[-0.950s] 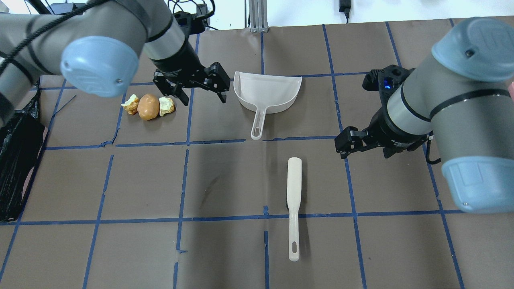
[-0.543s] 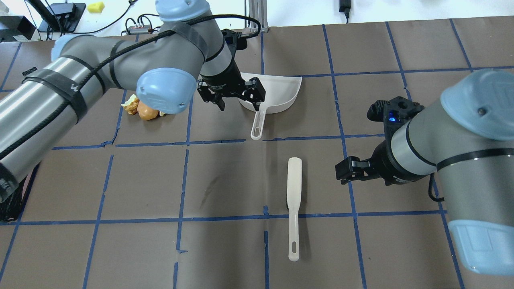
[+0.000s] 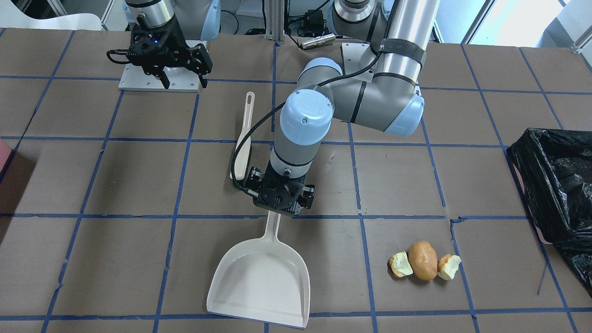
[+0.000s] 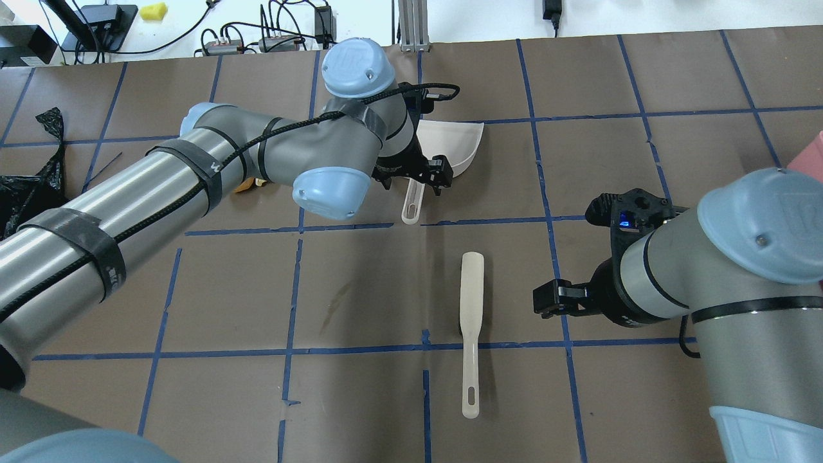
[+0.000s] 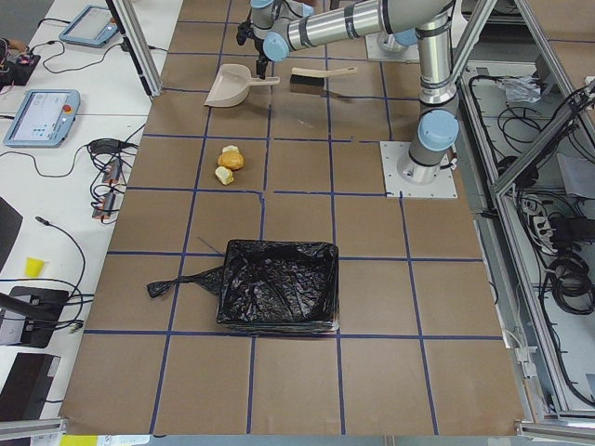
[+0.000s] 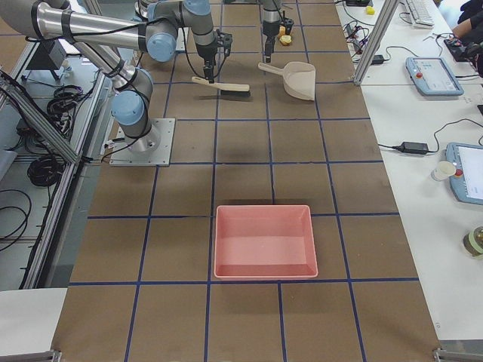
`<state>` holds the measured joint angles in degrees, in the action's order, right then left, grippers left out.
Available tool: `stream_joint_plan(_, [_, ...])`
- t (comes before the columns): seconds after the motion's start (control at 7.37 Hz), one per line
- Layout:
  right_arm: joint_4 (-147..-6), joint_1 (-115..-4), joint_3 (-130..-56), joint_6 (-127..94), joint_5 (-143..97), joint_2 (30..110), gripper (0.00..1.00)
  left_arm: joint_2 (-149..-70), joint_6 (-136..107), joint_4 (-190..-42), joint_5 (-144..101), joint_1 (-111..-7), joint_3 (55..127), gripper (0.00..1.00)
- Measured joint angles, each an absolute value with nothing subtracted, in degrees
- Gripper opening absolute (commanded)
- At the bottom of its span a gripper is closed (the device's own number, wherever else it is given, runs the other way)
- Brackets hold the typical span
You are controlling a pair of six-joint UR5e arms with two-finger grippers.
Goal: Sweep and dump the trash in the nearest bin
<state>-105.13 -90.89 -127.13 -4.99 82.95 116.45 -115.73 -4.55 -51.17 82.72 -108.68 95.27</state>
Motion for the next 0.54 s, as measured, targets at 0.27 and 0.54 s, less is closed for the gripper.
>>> stream_joint_plan(0.27, [-105.65,-90.95,-127.24,-5.09,83.02,116.18,1.00,-116.87,-5.21,-45.22,84.31,-109.46,98.14,0.95])
stream_joint_plan(0.54, [-106.29,-90.96,-127.26,-5.10,83.05,116.12,1.00,-117.20,-6.40,-43.75,85.62,-109.94,98.85,0.84])
